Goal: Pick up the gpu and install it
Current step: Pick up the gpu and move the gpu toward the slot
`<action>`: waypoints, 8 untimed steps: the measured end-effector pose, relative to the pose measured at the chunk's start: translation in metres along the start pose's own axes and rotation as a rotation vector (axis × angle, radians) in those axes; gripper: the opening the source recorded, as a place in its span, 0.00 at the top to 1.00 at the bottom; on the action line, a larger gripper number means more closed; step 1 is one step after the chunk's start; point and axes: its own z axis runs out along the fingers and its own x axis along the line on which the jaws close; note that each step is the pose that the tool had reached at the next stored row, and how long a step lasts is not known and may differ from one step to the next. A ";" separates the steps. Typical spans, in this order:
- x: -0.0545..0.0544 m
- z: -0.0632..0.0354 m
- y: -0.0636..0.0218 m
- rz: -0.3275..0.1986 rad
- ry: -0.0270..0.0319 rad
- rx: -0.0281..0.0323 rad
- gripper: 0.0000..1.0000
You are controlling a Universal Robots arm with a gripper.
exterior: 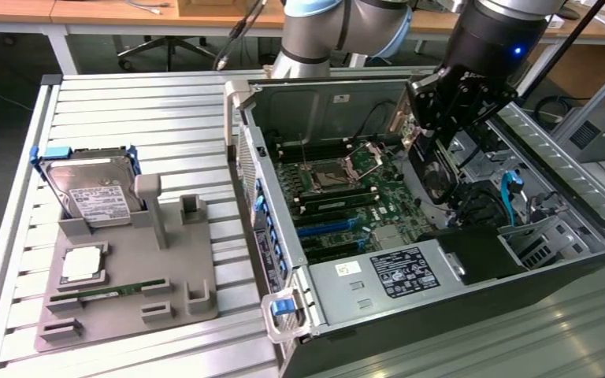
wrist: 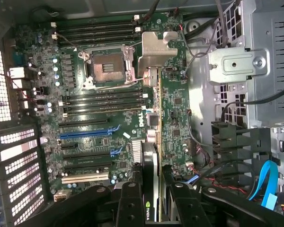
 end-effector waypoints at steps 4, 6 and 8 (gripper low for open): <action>0.000 0.0001 0.0000 0.000 0.0000 -0.0002 0.73; 0.000 0.0001 0.0000 0.000 0.0000 -0.0002 0.73; 0.000 0.0001 0.0000 0.000 0.0000 -0.0002 0.73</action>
